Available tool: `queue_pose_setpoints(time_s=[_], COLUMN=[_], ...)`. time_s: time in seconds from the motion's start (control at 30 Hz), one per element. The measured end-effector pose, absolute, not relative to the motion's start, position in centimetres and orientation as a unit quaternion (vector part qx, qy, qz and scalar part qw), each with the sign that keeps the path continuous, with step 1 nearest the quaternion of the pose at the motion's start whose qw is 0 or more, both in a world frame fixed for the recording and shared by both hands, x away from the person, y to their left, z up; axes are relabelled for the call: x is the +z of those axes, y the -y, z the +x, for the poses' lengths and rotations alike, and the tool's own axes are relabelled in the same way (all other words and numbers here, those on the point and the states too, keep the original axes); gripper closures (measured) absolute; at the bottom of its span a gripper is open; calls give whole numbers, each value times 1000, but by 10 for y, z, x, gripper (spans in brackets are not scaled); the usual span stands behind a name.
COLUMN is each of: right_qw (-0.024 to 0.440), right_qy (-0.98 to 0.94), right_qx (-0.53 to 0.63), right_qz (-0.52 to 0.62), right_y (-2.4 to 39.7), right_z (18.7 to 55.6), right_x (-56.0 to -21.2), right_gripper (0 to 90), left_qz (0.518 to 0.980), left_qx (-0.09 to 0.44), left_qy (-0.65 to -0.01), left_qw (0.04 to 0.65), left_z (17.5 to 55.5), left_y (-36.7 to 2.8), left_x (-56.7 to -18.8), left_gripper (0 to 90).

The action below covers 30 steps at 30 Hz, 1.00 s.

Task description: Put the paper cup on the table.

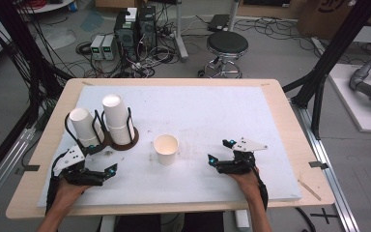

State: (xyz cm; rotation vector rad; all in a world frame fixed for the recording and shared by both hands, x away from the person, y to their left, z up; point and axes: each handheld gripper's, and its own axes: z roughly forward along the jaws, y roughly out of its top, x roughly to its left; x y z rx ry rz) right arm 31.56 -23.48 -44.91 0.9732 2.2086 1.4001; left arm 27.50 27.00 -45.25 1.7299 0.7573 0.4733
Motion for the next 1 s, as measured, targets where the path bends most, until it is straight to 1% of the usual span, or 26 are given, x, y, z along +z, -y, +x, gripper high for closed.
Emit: queue_pose_setpoints(time_s=[0.23,0.53,0.63,0.9,1.0], right_qw=[174,176,170,182,180], right_qy=[-778,-771,-772,-772,-770], right_qx=[496,505,504,505,507], right_qz=[344,347,349,340,344], right_y=[236,238,238,238,238], right_z=[316,314,314,313,312], right_x=[-450,-451,-451,-451,-451], right_gripper=[155,156,156,156,156], left_qz=[735,730,731,733,732], left_qx=[195,207,207,204,203], left_qy=[-324,-326,-325,-326,-326], left_qw=[562,564,563,562,563], left_z=[276,274,274,275,275], left_y=[-270,-270,-270,-270,-270], left_x=[-453,-453,-453,-453,-453], left_gripper=[37,37,37,37,37])
